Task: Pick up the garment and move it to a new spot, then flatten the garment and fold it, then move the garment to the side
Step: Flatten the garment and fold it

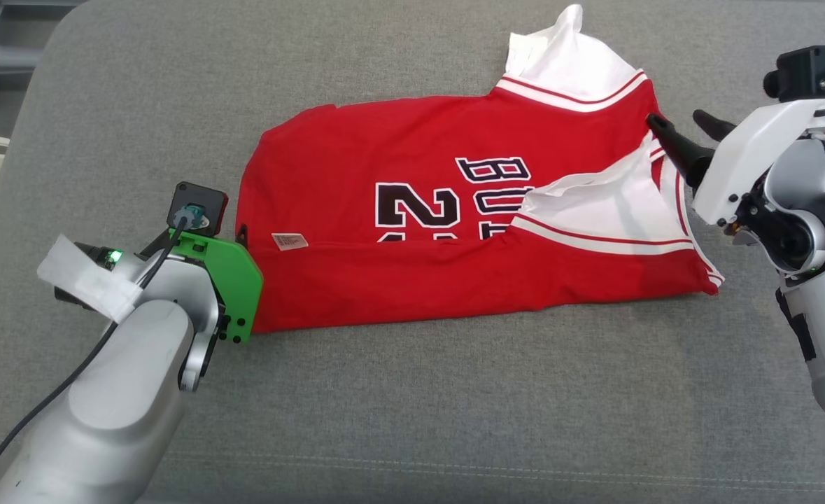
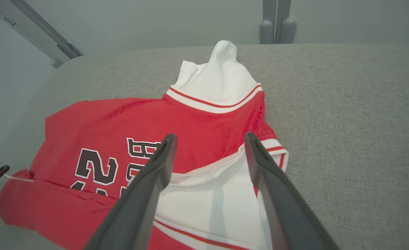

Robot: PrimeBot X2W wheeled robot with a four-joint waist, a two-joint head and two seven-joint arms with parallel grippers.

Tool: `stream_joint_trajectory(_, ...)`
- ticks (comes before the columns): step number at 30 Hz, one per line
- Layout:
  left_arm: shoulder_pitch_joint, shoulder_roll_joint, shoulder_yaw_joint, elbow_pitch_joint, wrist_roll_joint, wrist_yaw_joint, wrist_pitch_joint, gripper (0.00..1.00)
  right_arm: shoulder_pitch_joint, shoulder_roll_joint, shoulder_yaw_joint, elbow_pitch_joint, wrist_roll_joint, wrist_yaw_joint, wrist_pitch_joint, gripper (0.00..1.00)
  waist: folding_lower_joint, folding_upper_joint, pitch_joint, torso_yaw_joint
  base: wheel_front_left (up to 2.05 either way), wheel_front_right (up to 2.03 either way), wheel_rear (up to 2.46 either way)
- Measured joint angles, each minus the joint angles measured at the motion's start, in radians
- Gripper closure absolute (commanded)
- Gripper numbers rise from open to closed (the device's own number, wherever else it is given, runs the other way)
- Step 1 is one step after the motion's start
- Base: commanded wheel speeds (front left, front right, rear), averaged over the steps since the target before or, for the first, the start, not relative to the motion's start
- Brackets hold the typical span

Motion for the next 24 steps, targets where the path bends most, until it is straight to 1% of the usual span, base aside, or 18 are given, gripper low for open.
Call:
stream_joint_trajectory(4,0.036,0.006,0.025,-0.032,-0.017,0.020,-0.057,0.00,0.022,-0.006,-0.042,-0.024,-0.044,0.000,-0.009,0.00,0.0000,0.0000,-0.023,-0.001,0.00,0.00,0.00)
stream_joint_trajectory(7,0.092,0.022,0.035,-0.077,-0.022,0.045,-0.096,0.00,0.090,-0.003,-0.077,-0.063,-0.082,0.000,0.028,0.00,0.0000,0.0000,-0.046,-0.004,0.00,0.00,0.00)
stream_joint_trajectory(12,0.219,0.044,0.048,-0.173,-0.040,0.097,-0.146,0.00,0.225,0.014,-0.153,-0.178,-0.150,0.000,0.078,0.00,0.0000,0.0000,-0.087,-0.012,0.00,0.00,0.00)
stream_joint_trajectory(13,0.219,0.044,0.048,-0.173,-0.040,0.097,-0.146,0.00,0.225,0.014,-0.153,-0.178,-0.150,0.000,0.078,0.00,0.0000,0.0000,-0.087,-0.012,0.00,0.00,0.00)
stream_joint_trajectory(15,0.267,0.047,0.052,-0.200,-0.046,0.121,-0.159,0.00,0.282,0.030,-0.190,-0.220,-0.180,0.000,0.089,0.00,0.0000,0.0000,-0.100,-0.017,0.00,0.00,0.00)
stream_joint_trajectory(18,0.329,0.043,0.059,-0.220,-0.061,0.150,-0.187,0.00,0.354,0.072,-0.234,-0.275,-0.198,0.000,0.101,0.00,0.0000,0.0000,-0.116,-0.026,0.00,0.00,0.00)
stream_joint_trajectory(19,0.360,0.037,0.064,-0.220,-0.064,0.169,-0.210,0.00,0.394,0.091,-0.248,-0.300,-0.218,0.000,0.104,0.00,0.0000,0.0000,-0.122,-0.033,0.00,0.00,0.00)
stream_joint_trajectory(22,0.386,0.023,0.063,-0.212,-0.067,0.189,-0.229,0.00,0.432,0.117,-0.267,-0.317,-0.244,0.000,0.103,0.00,0.0000,0.0000,-0.127,-0.044,0.00,0.00,0.00)
stream_joint_trajectory(24,0.395,0.018,0.063,-0.201,-0.069,0.193,-0.237,0.00,0.449,0.132,-0.273,-0.317,-0.255,0.000,0.098,0.00,0.0000,0.0000,-0.127,-0.048,0.00,0.00,0.00)
